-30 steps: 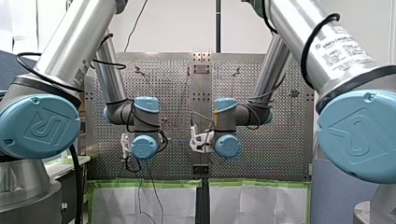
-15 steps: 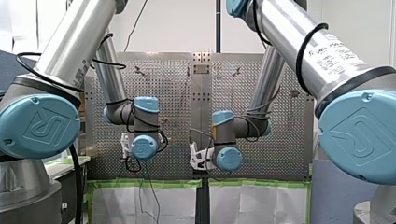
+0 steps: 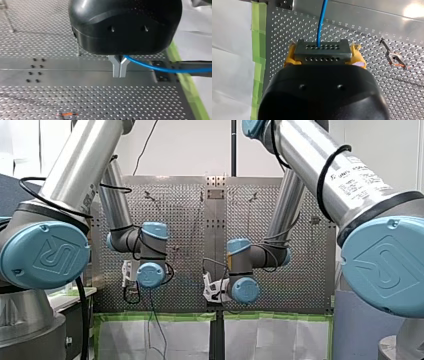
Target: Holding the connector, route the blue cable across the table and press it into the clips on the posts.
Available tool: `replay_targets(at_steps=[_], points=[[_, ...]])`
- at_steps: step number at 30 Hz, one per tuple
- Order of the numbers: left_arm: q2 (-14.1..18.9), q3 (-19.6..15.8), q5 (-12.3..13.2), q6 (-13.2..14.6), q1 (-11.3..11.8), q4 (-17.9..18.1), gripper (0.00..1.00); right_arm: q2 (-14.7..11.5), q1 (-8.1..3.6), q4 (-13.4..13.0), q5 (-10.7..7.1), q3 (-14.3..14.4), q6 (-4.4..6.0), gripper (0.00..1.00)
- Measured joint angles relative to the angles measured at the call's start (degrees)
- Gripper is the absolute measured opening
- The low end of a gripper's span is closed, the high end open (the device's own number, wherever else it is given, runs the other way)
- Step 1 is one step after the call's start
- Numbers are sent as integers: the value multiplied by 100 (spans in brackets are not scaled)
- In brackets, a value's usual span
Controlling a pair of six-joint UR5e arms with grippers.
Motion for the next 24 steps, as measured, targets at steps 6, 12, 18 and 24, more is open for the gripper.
replay_targets(at_steps=[6,12,18,24], points=[[2,-1,-1,74,2,-197,0,0,0,0,0,0,0,0],[2,-1,-1,80,3,-219,0,0,0,0,0,0,0,0],[143,32,6,37,-11,-361,0,-104,-69,105,-42,-104,-13,0],[447,96,-115,-236,62,-667,0,-380,-69,380,-224,-380,223,0]])
